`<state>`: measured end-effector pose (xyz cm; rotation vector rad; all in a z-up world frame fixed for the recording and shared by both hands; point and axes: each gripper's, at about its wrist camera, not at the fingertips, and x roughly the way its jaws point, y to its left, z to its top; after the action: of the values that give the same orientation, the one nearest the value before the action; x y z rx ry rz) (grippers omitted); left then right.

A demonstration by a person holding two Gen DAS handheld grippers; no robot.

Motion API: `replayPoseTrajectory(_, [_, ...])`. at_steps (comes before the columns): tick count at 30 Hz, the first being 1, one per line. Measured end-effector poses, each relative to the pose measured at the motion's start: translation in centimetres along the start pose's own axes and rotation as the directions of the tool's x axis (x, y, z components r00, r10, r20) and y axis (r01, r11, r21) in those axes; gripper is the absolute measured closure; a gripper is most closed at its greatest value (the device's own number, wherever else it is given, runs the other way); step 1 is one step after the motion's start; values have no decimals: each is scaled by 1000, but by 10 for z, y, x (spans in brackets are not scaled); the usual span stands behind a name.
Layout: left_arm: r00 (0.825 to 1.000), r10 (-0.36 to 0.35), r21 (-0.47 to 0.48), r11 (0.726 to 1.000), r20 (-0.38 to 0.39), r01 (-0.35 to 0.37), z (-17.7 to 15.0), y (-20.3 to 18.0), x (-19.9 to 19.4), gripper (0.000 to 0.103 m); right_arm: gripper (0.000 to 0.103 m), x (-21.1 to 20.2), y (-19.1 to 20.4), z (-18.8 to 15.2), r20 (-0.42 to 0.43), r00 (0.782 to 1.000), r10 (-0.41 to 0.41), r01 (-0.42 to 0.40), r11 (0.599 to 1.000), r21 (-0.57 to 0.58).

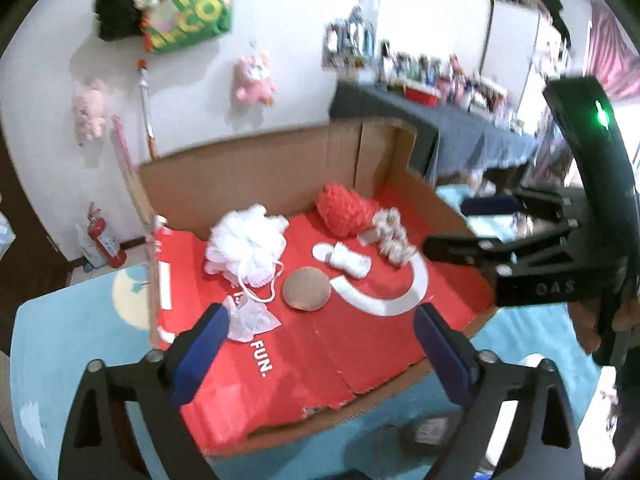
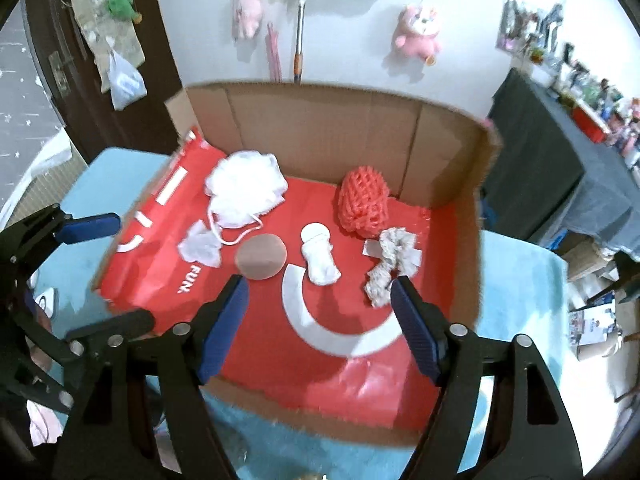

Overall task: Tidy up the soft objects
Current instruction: 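Withdraw both tools from the box back toward the table items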

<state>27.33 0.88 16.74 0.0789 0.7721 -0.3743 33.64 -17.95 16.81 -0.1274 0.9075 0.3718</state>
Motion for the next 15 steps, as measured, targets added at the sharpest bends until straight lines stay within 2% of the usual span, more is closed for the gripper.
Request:
replayPoseTrajectory(6, [987,43,16,999,154,-46,-20,-22,-66,0,21,-70,12,-37,128,991,-27,27,1000,1])
replayPoseTrajectory(13, [950,101,16,994,297,-111,-59,-49,-129,0,20,-135,36,-87,270,961,-57,58,998,3])
replayPoseTrajectory(15, [942,94,12,995,322,-103,-71,-55,-141,0,20,-150,44,-102,310,949,-61,64,998,2])
